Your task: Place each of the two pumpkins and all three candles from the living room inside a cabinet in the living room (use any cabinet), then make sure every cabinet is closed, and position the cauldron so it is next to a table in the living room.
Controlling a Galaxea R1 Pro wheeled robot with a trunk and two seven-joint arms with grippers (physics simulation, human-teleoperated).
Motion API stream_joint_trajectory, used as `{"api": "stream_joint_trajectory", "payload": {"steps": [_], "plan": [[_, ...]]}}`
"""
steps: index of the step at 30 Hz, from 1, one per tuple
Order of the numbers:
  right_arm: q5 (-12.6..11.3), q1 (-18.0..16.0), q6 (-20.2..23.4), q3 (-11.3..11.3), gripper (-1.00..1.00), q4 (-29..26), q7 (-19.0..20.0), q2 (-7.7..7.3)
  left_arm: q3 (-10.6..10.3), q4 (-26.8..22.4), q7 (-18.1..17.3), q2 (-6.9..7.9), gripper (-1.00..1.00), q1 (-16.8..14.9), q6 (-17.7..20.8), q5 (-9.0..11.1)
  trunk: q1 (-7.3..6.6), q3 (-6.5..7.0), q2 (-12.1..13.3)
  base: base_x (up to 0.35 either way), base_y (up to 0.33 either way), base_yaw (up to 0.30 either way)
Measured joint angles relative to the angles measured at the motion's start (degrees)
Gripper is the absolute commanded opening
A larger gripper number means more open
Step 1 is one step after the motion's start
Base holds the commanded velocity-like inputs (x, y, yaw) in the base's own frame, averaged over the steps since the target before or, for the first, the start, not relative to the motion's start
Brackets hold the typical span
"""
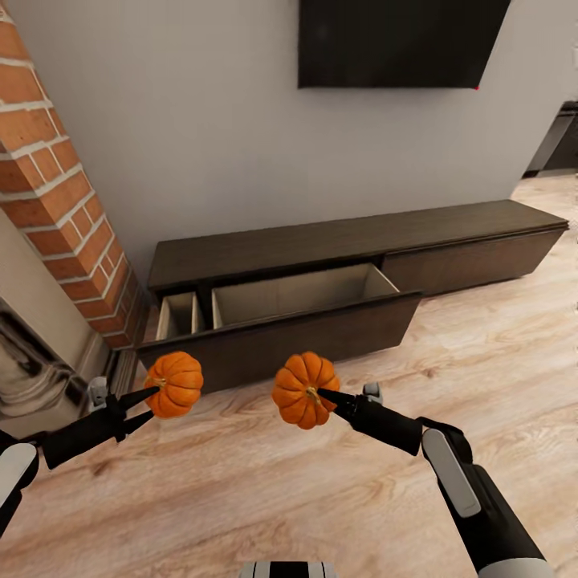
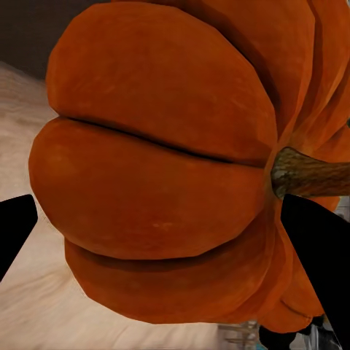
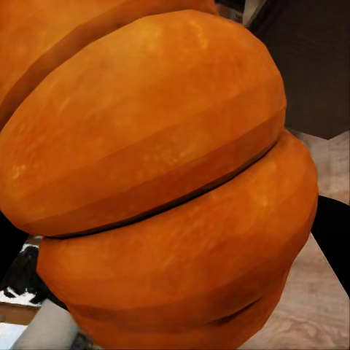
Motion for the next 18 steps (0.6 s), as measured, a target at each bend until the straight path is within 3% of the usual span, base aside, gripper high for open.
{"api": "stream_joint_trajectory", "payload": {"steps": [6, 18], "plan": [[-1.3, 0.0, 2.1, -2.9, -1.0, -0.2, -0.3, -0.04, -0.1, 0.0, 0.0, -0.03, -1.0, 0.0, 0.0, -0.1, -0.15, 1.06, 0.1, 0.0, 0.0, -0.051], [-1.3, 0.0, 2.3, -3.4, -1.0, 0.2, -0.3, -0.04, -0.8, 0.0, 0.0, -0.12, -1.0, 0.0, 0.0, -0.1, -0.46, 2.99, 0.2, 0.0, 0.0, -0.124]]}}
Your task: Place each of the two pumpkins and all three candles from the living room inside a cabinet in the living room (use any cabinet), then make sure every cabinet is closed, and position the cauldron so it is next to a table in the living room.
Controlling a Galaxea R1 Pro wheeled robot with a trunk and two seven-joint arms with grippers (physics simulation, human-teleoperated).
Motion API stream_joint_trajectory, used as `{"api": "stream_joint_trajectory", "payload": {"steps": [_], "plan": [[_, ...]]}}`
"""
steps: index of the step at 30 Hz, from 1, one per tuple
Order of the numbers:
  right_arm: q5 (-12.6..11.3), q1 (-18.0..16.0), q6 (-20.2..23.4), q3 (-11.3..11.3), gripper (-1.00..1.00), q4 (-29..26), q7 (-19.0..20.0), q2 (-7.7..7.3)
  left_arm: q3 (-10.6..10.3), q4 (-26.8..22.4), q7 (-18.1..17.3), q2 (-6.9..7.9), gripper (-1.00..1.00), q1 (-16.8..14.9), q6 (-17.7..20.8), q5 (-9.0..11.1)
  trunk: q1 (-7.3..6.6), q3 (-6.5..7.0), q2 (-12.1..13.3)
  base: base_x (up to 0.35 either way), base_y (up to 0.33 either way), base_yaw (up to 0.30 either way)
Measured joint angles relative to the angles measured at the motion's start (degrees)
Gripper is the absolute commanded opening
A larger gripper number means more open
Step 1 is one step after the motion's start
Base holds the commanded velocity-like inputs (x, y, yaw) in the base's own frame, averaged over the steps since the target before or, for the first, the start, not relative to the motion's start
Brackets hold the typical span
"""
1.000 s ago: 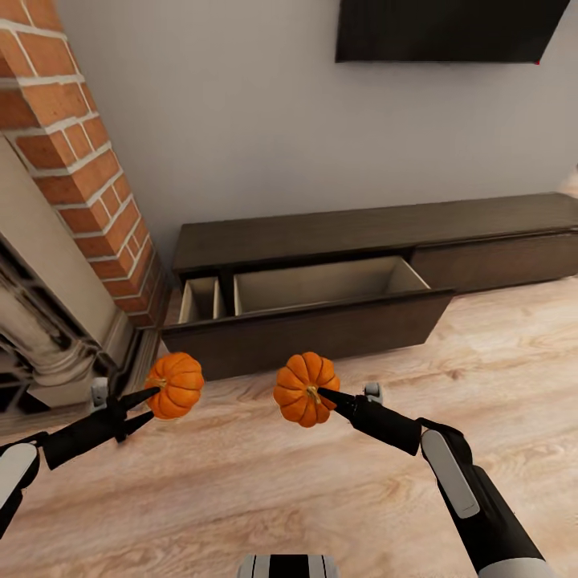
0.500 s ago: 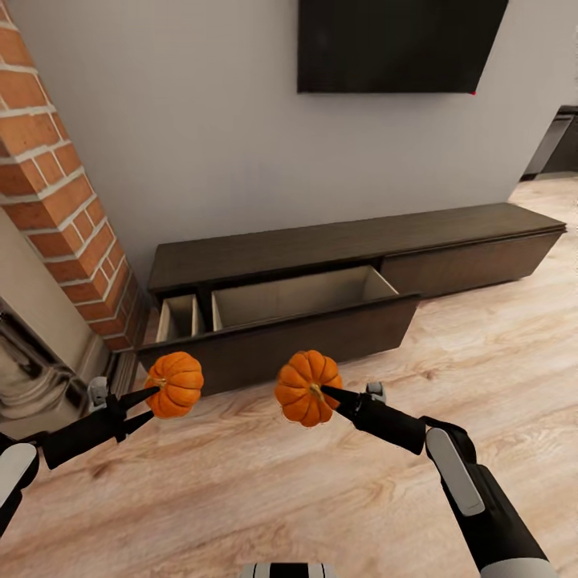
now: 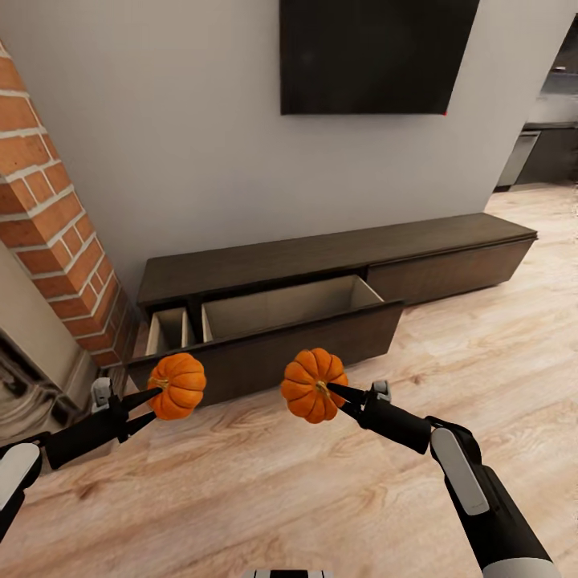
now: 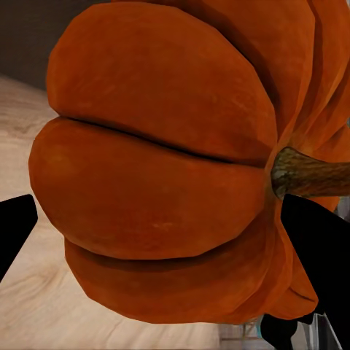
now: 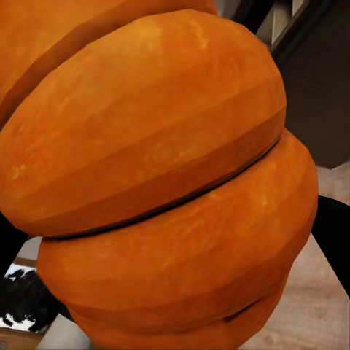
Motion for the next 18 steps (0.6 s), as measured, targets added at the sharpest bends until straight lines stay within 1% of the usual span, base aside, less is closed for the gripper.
{"api": "stream_joint_trajectory", "payload": {"steps": [4, 18], "plan": [[0.0, 0.0, 0.0, 0.0, -1.0, 0.1, 0.0, 0.0, 0.0, 0.0, 0.0, 0.0, -1.0, 0.0, 0.0, 0.0, -0.1, 0.69, 0.1, 0.0, 0.0, -0.039], [-0.1, 0.0, 0.0, 0.0, -1.0, 0.2, 0.0, 0.0, -0.1, 0.0, 0.0, 0.0, -1.0, 0.0, 0.0, 0.0, -0.46, 2.74, 0.2, 0.0, 0.0, -0.002]]}}
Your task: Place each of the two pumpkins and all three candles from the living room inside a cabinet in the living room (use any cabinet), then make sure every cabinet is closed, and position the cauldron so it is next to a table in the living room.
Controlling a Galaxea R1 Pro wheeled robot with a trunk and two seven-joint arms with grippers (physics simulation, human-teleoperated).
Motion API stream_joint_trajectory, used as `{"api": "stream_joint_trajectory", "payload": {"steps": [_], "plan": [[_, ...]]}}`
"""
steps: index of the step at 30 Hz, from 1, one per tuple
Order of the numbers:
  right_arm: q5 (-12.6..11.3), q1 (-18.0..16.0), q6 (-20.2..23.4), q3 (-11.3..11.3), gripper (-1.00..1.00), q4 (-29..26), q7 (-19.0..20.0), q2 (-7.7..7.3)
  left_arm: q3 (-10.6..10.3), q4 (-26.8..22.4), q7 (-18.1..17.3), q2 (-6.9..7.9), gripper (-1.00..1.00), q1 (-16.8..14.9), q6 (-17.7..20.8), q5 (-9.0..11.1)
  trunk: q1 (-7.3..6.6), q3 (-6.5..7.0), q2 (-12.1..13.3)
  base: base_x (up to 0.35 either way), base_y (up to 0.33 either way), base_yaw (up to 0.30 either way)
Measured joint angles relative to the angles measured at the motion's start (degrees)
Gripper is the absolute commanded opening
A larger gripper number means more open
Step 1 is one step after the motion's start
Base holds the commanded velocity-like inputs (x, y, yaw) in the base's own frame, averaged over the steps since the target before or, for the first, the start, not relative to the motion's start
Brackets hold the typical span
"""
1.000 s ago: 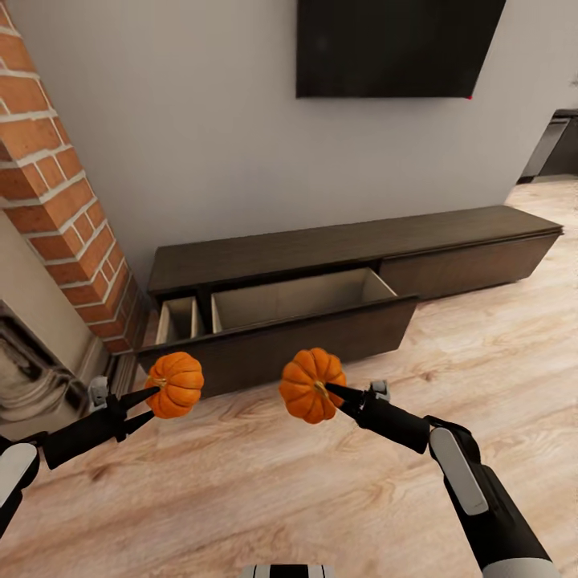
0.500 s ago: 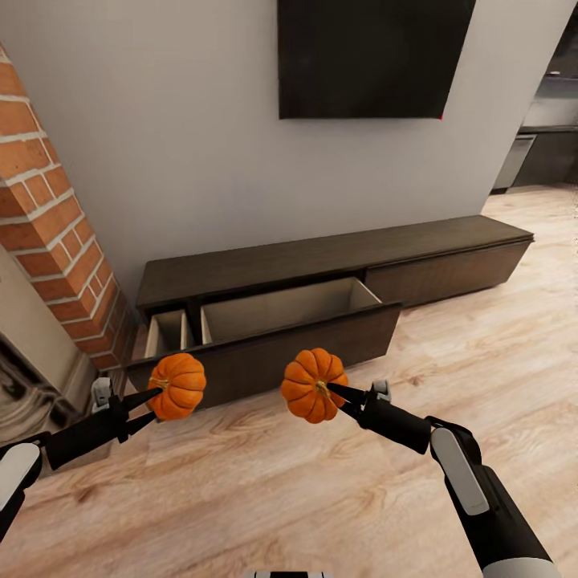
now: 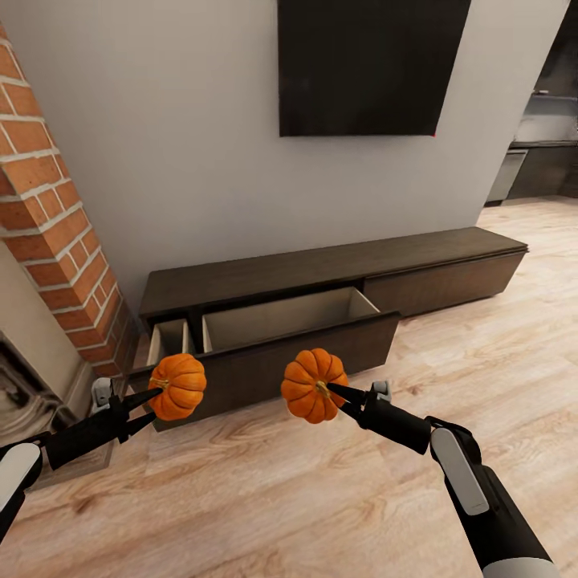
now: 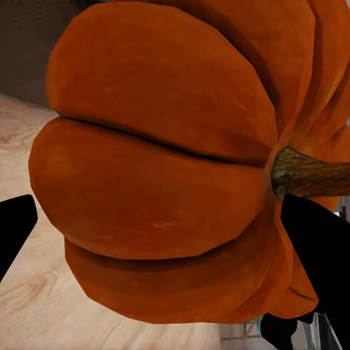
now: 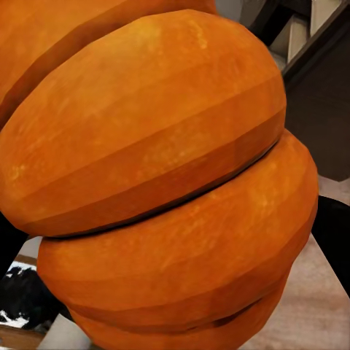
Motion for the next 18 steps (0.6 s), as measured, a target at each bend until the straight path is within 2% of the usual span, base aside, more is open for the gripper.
{"api": "stream_joint_trajectory", "payload": {"steps": [18], "plan": [[0.0, 0.0, 0.1, 0.0, -1.0, 0.1, 0.0, 0.0, 0.0, 0.0, 0.0, 0.0, -1.0, 0.0, 0.0, 0.0, -0.46, 2.33, 0.2, 0.0, 0.0, 0.05]]}}
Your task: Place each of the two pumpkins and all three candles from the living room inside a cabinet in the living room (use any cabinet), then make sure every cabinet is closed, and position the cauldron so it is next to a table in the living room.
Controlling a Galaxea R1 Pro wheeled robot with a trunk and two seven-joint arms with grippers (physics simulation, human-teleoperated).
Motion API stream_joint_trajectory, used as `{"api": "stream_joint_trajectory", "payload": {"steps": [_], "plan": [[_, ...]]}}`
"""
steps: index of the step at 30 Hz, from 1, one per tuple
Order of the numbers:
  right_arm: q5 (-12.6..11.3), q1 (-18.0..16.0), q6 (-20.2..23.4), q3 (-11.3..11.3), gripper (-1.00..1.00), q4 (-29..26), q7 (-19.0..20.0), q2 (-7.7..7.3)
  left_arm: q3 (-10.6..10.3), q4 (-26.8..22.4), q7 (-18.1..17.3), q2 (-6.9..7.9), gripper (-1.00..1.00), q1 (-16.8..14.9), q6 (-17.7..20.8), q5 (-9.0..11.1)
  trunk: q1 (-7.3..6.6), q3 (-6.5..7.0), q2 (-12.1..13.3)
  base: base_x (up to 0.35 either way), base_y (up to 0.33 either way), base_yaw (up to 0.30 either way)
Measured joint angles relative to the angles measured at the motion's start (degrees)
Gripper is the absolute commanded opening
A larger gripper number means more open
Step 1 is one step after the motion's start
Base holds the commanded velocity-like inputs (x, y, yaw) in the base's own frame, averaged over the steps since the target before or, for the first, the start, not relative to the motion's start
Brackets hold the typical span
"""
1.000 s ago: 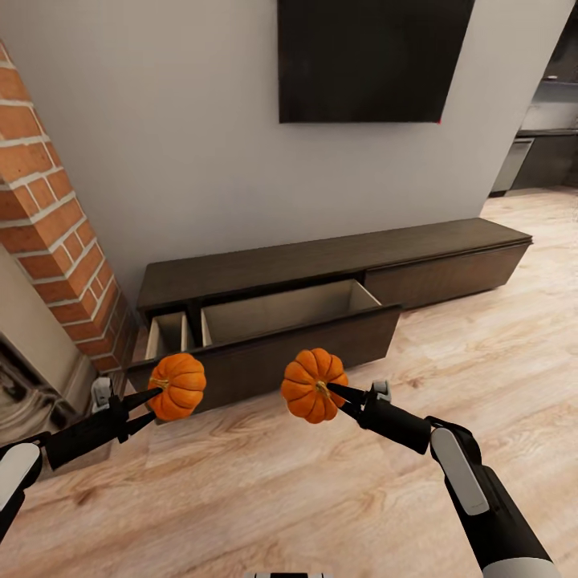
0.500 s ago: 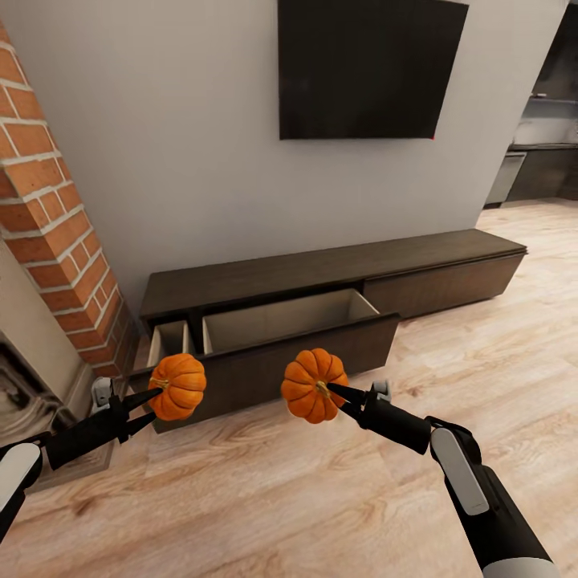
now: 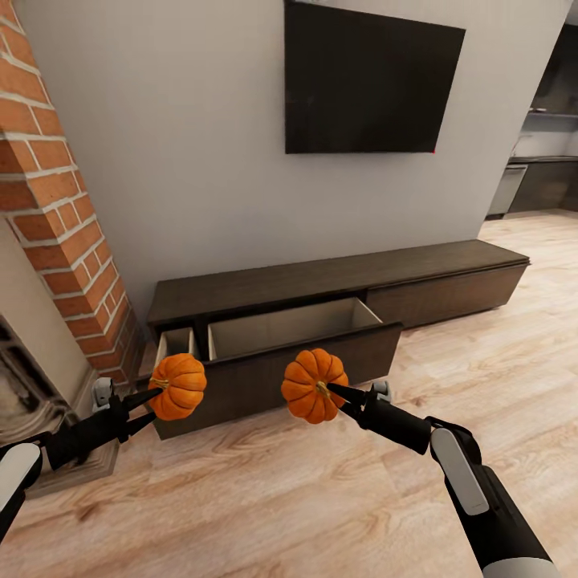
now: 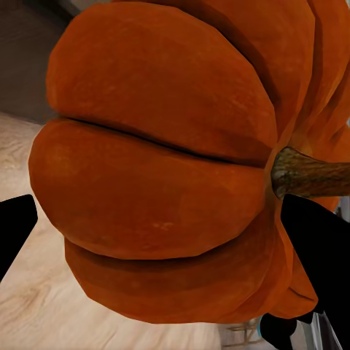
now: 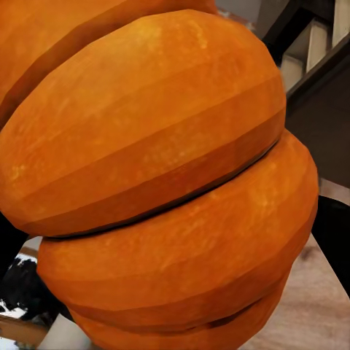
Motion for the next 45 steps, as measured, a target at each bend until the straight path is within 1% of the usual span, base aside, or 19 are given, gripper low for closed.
{"api": "stream_joint_trajectory", "payload": {"steps": [35, 45], "plan": [[0.0, 0.0, 0.0, 0.0, -1.0, 0.0, 0.0, 0.0, -0.2, -0.1, 0.0, -0.09, -1.0, 0.0, 0.0, 0.0, -0.9, 4.52, 0.5, 0.0, 0.0, 0.069], [0.0, 0.0, 0.0, 0.0, -1.0, 0.0, 0.0, 0.0, -0.2, -0.1, 0.0, -0.09, -1.0, 0.0, 0.0, 0.0, -3.09, 5.39, 4.5, 0.0, 0.0, 0.069]]}}
